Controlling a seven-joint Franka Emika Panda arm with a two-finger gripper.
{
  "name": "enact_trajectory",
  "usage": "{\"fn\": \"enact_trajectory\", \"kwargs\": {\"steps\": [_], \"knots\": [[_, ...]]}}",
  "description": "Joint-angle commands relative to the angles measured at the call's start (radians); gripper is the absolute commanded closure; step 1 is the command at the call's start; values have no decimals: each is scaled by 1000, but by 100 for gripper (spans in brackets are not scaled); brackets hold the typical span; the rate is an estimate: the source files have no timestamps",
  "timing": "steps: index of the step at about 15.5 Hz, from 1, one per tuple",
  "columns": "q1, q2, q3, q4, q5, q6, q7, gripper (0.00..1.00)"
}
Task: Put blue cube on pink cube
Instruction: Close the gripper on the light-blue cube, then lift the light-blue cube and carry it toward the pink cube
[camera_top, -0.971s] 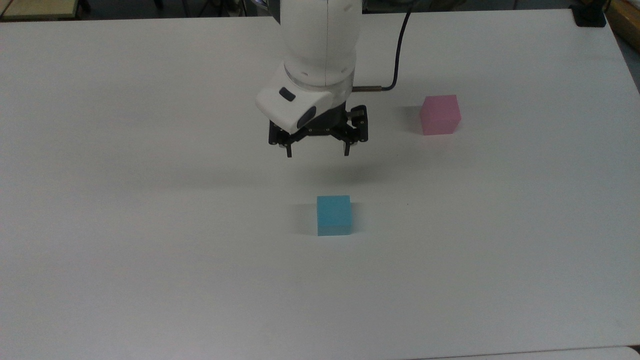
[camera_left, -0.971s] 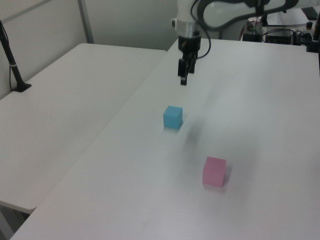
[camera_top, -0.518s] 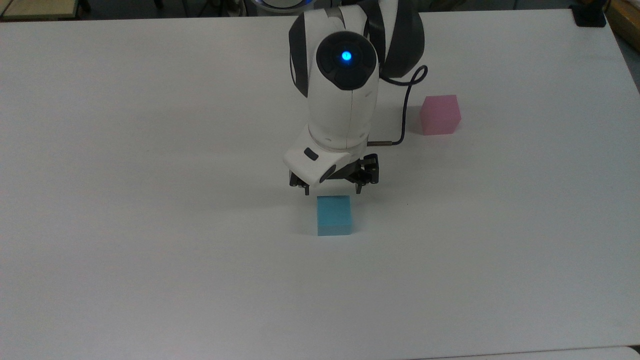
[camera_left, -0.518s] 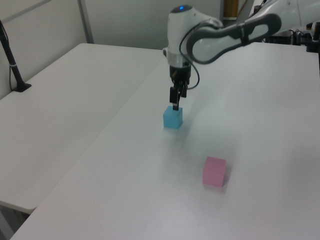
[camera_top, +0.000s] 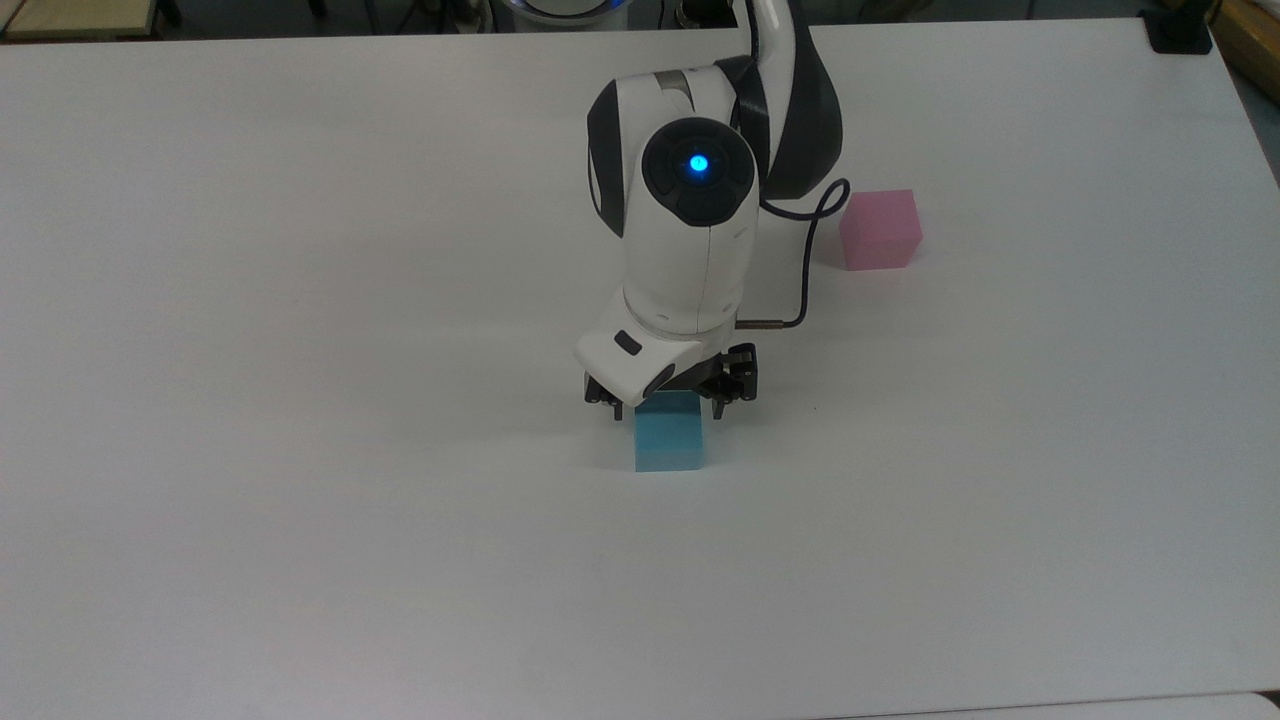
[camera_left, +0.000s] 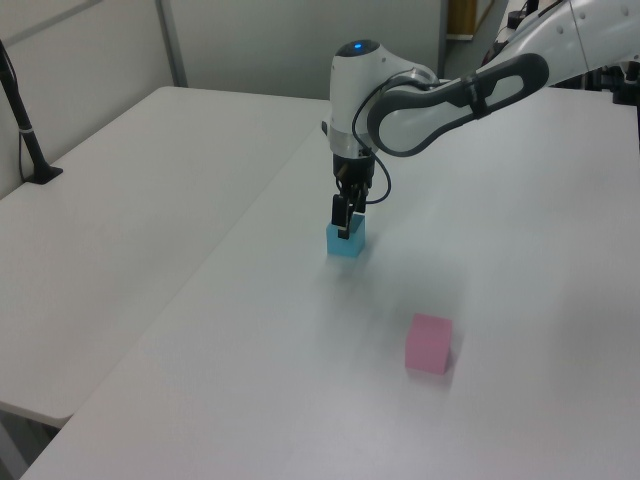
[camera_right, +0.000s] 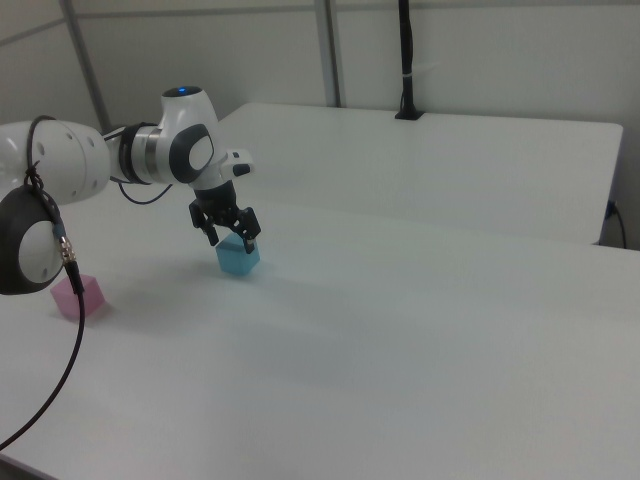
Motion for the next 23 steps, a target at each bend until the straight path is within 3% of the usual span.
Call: {"fn": "enact_trajectory", "kwargs": {"steps": [1,3,4,5,7,8,9,15,23], "knots": [[11,40,-3,23,-44,43,54,0],[11,51,-3,23,-46,63,56,0],[11,53,-3,21,-46,75,56,5],[11,53,-3,17,-46,80,56,20],[11,53,-3,16,-44,82,57,64],[11,51,-3,16,-43,82,57,77],[9,51,-3,16,-43,82,57,83],[6,-10,-5,15,-43,49,46,84],[2,-165,-20,55,-35,-214,-3,84]]}}
